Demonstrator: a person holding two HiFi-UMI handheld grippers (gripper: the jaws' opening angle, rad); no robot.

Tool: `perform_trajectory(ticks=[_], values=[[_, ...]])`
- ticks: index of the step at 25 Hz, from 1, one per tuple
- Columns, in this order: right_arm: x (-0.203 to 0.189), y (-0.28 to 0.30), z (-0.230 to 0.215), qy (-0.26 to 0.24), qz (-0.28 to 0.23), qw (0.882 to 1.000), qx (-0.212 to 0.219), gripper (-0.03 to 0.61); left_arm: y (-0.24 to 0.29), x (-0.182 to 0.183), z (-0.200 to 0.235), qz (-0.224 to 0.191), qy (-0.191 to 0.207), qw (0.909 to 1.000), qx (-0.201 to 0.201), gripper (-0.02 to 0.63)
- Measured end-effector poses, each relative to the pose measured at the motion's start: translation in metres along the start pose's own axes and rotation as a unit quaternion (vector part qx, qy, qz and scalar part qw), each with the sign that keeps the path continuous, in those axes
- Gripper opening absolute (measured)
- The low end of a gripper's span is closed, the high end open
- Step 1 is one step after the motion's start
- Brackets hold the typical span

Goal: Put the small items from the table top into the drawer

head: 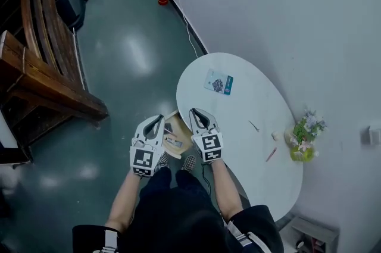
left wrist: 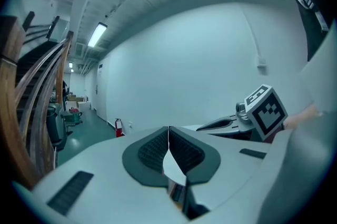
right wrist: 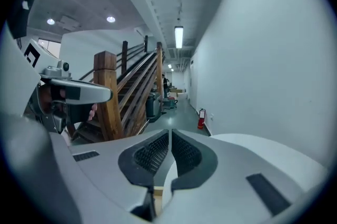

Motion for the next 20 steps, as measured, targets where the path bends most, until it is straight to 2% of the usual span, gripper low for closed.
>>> perform_trajectory(ticks=[3,7,20], values=[[0.025,-0.029,-0.002,-0.009,-0.032,0.999,-0.030,0.041,-0.003,0.023,-0.007,-0.023,0.013,0.9996,-0.012,0.020],[0.041,-0.066,0.001,-0.010,-0.062,0.996,-0.058,0.041,-0.009,0.034,-0.022,-0.035,0.025,0.9987,-0.029,0.020],[0.040,-0.158,0.014,-0.001,-0.110,0.987,-0.120,0.041,-0.022,0.045,-0.068,-0.047,0.040,0.9952,-0.076,0.020]])
Point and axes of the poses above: the fingertips, and each gripper's own axes: y forward along the fingers, z to its left, x out of its top, the point moved 3 cm from there along -y, backward along the fingers, and after that the axes turned 13 degrees about x, right-handed, at the moved point
